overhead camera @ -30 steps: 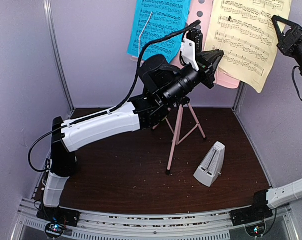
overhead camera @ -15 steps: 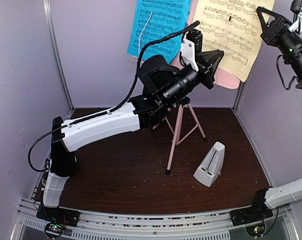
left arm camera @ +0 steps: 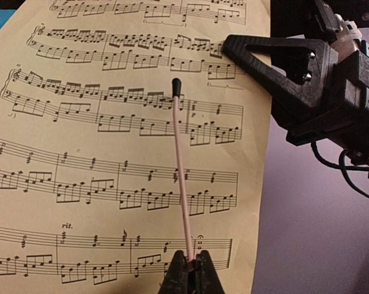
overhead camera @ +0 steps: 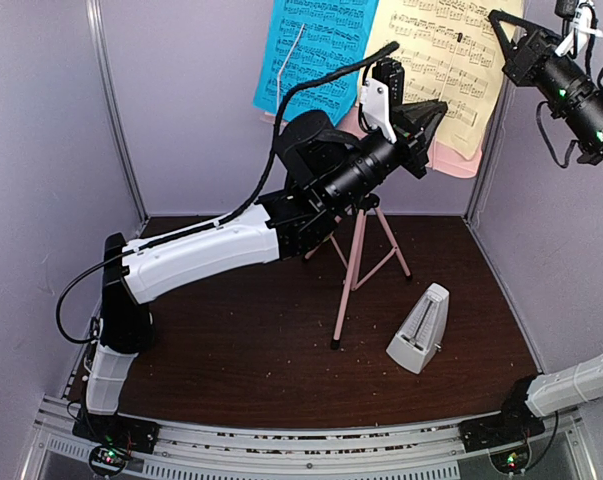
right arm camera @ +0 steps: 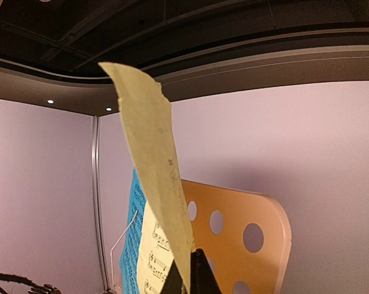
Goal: Set up the instrument practice props
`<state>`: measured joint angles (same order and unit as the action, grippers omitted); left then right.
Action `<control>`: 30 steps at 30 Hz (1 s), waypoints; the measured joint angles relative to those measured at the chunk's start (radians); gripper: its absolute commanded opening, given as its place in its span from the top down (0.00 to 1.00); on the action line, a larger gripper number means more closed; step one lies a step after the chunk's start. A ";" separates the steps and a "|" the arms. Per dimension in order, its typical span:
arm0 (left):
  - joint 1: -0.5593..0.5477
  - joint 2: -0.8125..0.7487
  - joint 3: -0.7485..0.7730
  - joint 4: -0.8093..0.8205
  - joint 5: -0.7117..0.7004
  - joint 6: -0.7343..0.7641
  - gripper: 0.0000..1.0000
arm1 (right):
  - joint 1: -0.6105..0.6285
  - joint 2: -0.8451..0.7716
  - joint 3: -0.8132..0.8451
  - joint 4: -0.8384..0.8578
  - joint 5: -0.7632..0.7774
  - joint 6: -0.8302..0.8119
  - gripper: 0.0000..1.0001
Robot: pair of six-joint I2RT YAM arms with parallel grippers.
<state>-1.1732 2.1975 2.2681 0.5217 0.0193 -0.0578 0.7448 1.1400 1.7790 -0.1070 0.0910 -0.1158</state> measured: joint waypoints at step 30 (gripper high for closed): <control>0.000 0.000 0.000 0.000 0.000 0.000 1.00 | -0.157 0.034 0.112 -0.204 -0.286 0.011 0.97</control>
<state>-1.1732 2.1975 2.2681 0.5217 0.0189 -0.0574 0.5880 1.1744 1.8912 -0.3107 -0.1951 -0.1047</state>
